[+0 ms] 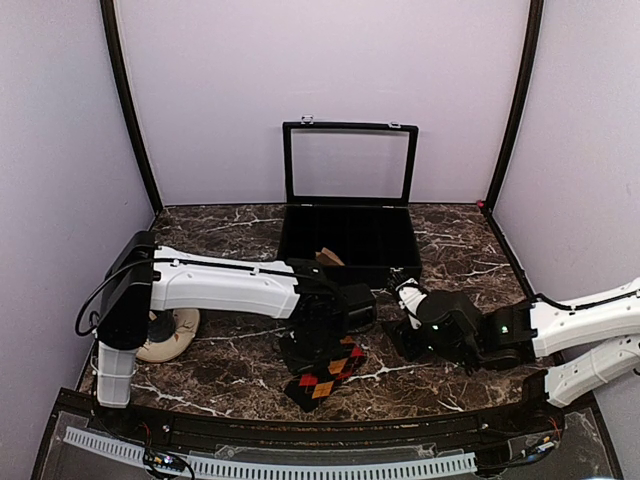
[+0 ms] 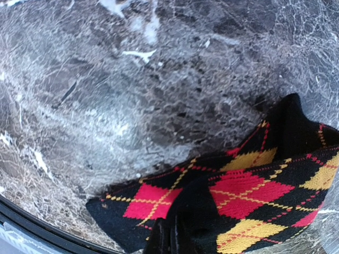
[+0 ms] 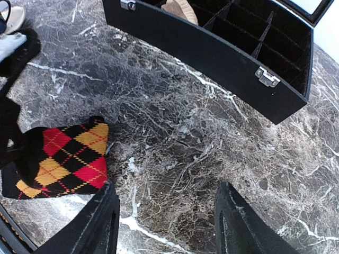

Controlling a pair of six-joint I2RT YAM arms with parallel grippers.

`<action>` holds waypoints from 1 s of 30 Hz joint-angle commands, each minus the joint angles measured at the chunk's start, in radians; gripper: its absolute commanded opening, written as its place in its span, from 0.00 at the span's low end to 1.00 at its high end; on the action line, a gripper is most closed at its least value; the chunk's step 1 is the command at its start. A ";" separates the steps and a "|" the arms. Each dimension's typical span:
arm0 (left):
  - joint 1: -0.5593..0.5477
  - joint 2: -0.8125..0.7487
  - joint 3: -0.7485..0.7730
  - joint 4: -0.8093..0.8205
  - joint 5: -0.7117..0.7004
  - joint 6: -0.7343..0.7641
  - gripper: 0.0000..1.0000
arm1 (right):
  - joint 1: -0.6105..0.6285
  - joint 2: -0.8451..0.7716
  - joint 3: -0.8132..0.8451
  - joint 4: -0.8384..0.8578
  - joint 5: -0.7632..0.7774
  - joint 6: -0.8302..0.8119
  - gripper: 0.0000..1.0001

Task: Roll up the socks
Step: Adjust the sock at the center of the board.

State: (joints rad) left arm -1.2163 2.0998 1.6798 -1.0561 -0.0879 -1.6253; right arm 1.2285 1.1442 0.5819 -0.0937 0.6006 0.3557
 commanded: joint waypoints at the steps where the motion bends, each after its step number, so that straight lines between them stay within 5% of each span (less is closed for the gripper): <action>1: -0.019 -0.077 -0.029 -0.064 -0.022 -0.048 0.00 | -0.024 0.026 0.009 0.059 -0.040 -0.017 0.57; 30: -0.078 -0.147 -0.171 -0.006 0.014 -0.105 0.00 | -0.052 0.233 0.092 0.161 -0.184 0.005 0.57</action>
State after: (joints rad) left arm -1.2835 2.0098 1.5295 -1.0500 -0.0822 -1.7172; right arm 1.1851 1.3560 0.6498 0.0223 0.4526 0.3405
